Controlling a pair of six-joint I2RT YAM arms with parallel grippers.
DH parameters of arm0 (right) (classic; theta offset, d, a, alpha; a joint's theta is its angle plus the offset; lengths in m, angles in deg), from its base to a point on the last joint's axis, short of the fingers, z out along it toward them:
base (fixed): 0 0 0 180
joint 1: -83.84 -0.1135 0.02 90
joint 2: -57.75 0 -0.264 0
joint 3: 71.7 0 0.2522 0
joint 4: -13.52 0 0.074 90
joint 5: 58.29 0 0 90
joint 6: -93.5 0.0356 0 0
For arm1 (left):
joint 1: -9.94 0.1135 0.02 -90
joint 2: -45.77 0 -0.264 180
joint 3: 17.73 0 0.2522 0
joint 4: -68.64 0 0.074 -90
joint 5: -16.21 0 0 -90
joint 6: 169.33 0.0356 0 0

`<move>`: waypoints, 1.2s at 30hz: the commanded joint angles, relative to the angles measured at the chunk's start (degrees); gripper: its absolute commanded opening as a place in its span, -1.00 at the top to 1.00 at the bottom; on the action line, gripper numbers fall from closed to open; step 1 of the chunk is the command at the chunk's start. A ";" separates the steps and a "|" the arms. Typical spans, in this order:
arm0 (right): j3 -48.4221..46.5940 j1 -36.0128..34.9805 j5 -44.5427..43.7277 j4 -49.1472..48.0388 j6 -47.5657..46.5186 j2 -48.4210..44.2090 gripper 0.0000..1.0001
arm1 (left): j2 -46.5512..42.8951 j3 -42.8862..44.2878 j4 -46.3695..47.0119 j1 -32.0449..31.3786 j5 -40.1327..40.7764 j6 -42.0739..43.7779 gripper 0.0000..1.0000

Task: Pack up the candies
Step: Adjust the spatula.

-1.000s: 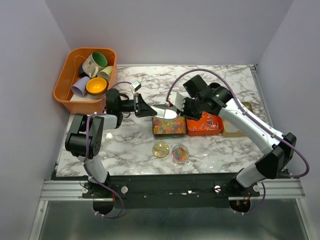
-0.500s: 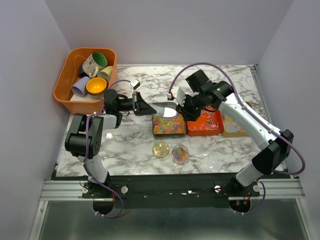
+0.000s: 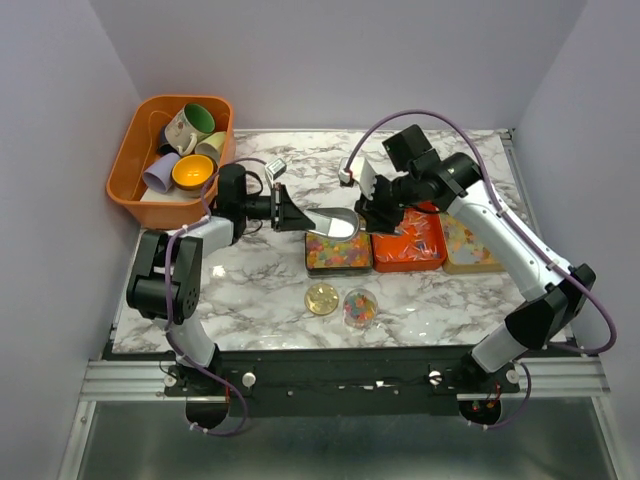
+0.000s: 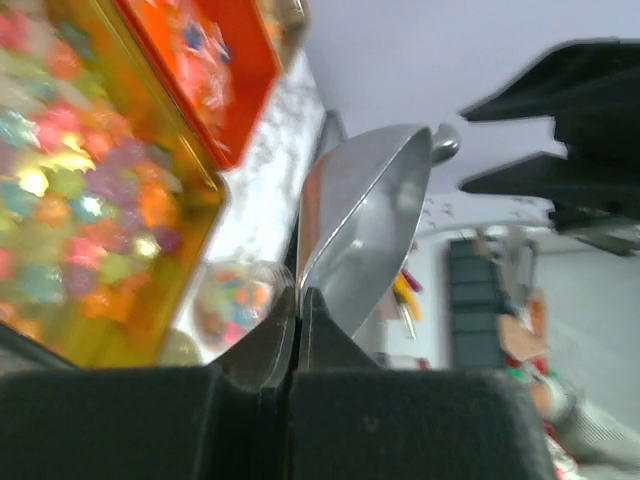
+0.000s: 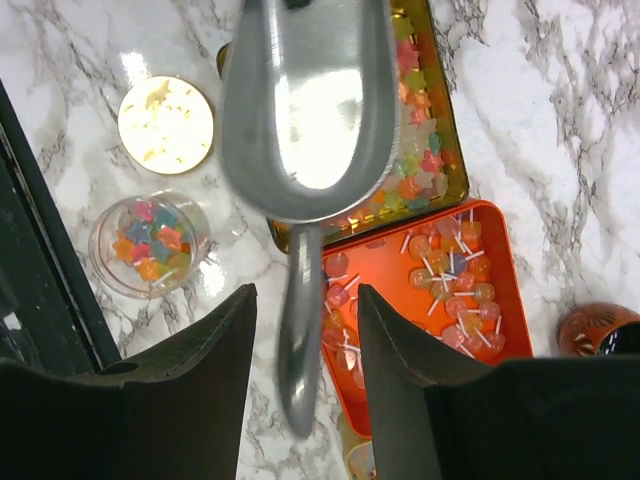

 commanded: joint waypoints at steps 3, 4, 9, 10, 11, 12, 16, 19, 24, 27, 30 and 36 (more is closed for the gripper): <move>5.09 0.41 1.00 0.27 -8.39 -5.55 -0.05 | -2.21 8.44 -46.98 -0.18 8.03 37.74 1.00; 5.26 0.50 1.00 0.98 -9.01 -5.46 -0.05 | -2.47 8.00 -46.36 -0.26 8.64 36.60 1.00; 7.28 0.41 1.53 1.43 -9.54 -5.11 -0.04 | -3.79 6.33 -43.28 -0.27 9.70 34.57 1.00; 7.72 0.33 1.18 0.73 -9.02 -5.02 -0.05 | -4.05 6.33 -43.19 -0.27 9.44 34.57 1.00; 7.99 0.41 0.04 0.11 -7.97 -4.76 -0.05 | -4.67 6.15 -42.84 -0.27 9.44 34.57 1.00; 8.08 0.41 -0.32 0.10 -7.87 -3.89 -0.05 | -5.02 6.06 -42.58 -0.27 9.35 34.31 1.00; 8.60 1.03 0.91 0.28 -6.56 -1.60 -0.04 | -6.16 5.45 -41.52 -0.27 9.35 33.34 1.00; 8.60 1.12 2.93 0.98 -5.68 -0.28 -0.04 | -6.78 5.10 -41.17 -0.27 9.53 33.34 1.00; 10.45 1.03 3.63 0.02 -4.97 0.78 -0.04 | -7.75 4.48 -40.47 -0.27 9.26 32.64 1.00; 10.19 1.03 4.42 0.54 -4.80 2.27 -0.04 | -8.10 4.39 -40.29 -0.18 9.35 32.37 1.00; 10.54 1.03 6.17 0.81 -4.62 3.15 -0.04 | -8.36 4.30 -39.94 -0.09 9.26 31.94 1.00; 10.89 1.03 7.33 -0.16 -4.01 4.03 0.01 | -8.54 4.22 -39.15 0.00 8.56 30.97 1.00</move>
